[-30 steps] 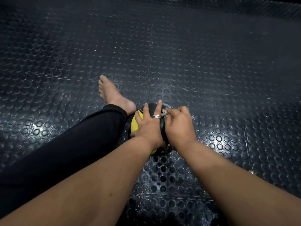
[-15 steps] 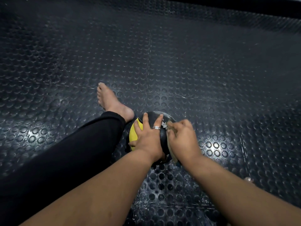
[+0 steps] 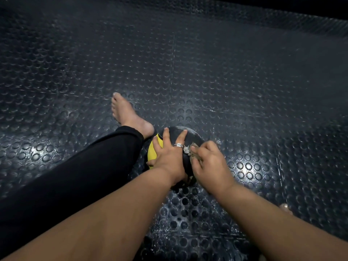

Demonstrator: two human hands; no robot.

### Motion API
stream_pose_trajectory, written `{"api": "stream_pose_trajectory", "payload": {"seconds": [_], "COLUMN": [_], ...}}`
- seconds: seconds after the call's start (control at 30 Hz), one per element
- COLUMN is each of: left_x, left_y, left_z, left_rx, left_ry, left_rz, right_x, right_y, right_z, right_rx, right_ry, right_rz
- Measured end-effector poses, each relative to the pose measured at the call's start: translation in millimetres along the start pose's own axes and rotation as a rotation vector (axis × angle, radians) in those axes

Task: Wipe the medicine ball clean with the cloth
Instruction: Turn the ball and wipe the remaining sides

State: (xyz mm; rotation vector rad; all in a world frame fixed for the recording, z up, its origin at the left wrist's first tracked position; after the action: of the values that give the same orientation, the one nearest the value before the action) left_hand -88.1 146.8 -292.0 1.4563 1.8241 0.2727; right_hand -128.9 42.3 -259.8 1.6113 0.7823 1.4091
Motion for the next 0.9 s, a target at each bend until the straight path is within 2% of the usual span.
{"api": "stream_pose_trajectory", "payload": {"seconds": [0.1,0.13,0.23,0.3,0.37,0.5,0.6,0.67,0.73,0.8,0.83,0.9], "left_x": [-1.0,-1.6,-3.4,-3.0,0.7,3.6,-1.6,-3.8,-2.8,-3.5,-4.3,-7.7], "left_y": [0.0,0.3,0.4,-0.5,-0.4,0.4,0.9,8.7,18.6,22.5,21.3,13.6], "left_z": [-2.4,-2.4,-1.2,-1.0,-1.0,-5.6,-5.2,0.2,4.4,4.9,3.2,-2.8], "left_rx": [0.005,0.002,-0.004,-0.023,-0.037,-0.034,-0.038,-0.036,-0.031,-0.024,-0.027,-0.049], "left_ry": [-0.011,-0.014,-0.011,-0.008,-0.005,-0.022,-0.028,-0.036,-0.036,-0.032,-0.029,-0.021], "left_rz": [0.005,0.005,0.010,-0.006,-0.019,-0.025,-0.007,-0.014,-0.037,-0.055,-0.059,-0.057], "right_x": [-4.7,-6.9,-16.9,-10.9,5.9,6.1,-13.8,-34.4,-66.7,-96.5,-101.6,-95.6], "right_y": [1.1,2.3,1.1,-1.1,-1.0,-0.2,5.4,2.4,-5.3,-13.3,-15.4,-14.3], "right_z": [-2.7,0.2,25.2,37.2,36.6,22.0,-2.1,-23.0,-45.3,-67.9,-72.1,-64.1], "right_rx": [-0.048,-0.067,-0.084,-0.072,-0.053,0.097,0.034,0.042,0.082,0.000,-0.032,-0.045], "right_ry": [0.059,0.010,-0.290,-0.341,-0.195,0.127,0.167,-0.033,-0.473,-0.933,-1.062,-1.097], "right_rz": [-0.006,0.016,0.088,0.041,0.043,0.025,0.015,0.113,0.286,0.546,0.619,0.675]}}
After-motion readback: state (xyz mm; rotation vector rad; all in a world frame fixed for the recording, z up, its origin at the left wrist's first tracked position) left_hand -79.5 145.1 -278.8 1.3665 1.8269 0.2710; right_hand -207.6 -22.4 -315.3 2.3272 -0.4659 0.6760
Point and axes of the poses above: each hand's wrist, its own z-axis towards the middle knuckle, its own y-axis out of the back of the hand, x = y × z, the point moved 6 cm from there along z, towards the middle knuckle, and after that the axes turned 8 degrees about -z, right-handed, at the moved point
